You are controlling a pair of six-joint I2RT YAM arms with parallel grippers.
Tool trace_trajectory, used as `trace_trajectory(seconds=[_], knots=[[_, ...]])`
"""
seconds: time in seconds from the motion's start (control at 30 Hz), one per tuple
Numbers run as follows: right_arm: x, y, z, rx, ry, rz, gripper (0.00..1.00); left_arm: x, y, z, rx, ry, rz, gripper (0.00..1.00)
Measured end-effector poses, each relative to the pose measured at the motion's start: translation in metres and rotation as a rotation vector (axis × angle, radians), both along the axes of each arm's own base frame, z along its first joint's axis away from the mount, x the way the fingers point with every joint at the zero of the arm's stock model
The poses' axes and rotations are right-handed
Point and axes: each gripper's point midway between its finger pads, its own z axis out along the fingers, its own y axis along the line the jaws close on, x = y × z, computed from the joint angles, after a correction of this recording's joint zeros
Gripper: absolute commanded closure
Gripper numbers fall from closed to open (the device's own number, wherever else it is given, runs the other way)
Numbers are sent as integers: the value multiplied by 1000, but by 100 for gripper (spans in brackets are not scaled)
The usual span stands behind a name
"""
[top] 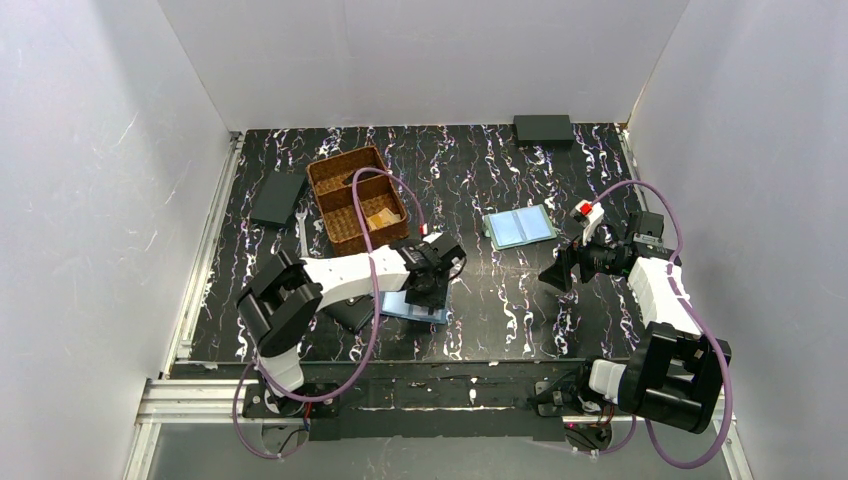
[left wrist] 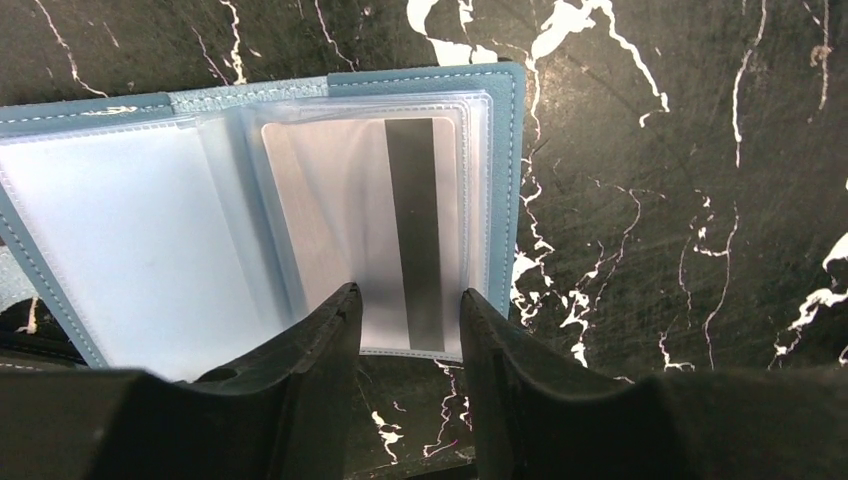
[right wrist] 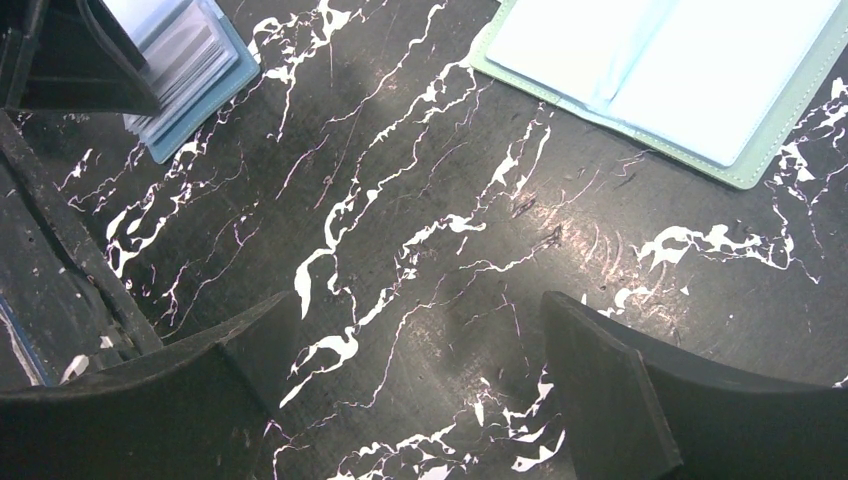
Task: Take the credit cards out of the card holder
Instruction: Remove the credit card from the card holder.
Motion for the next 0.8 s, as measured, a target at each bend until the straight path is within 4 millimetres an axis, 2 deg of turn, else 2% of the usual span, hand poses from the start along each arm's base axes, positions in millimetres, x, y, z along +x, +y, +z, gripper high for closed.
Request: trace_trajectory(seconds=[0.07, 0.23, 0.4, 0.6, 0.67, 0.7, 0.8], knots=[[0, 0, 0, 3, -2, 3, 2, -2, -1, 1, -19, 4, -14, 70], [-1, 2, 1, 8, -2, 9, 2, -13, -1, 11, -102, 24, -48, 89], [-4, 4, 1, 16, -2, 22, 2, -24, -7, 19, -213, 44, -78, 90], [-7, 8, 3, 18, -8, 56, 2, -32, -18, 15, -305, 80, -100, 92], [-8, 12, 6, 17, -12, 73, 2, -34, -21, 16, -335, 90, -103, 96], [-8, 15, 8, 16, -18, 89, 2, -34, -23, 17, -349, 93, -102, 100], [-9, 32, 12, 5, -26, 171, 2, -33, -30, 22, -406, 102, -93, 100]])
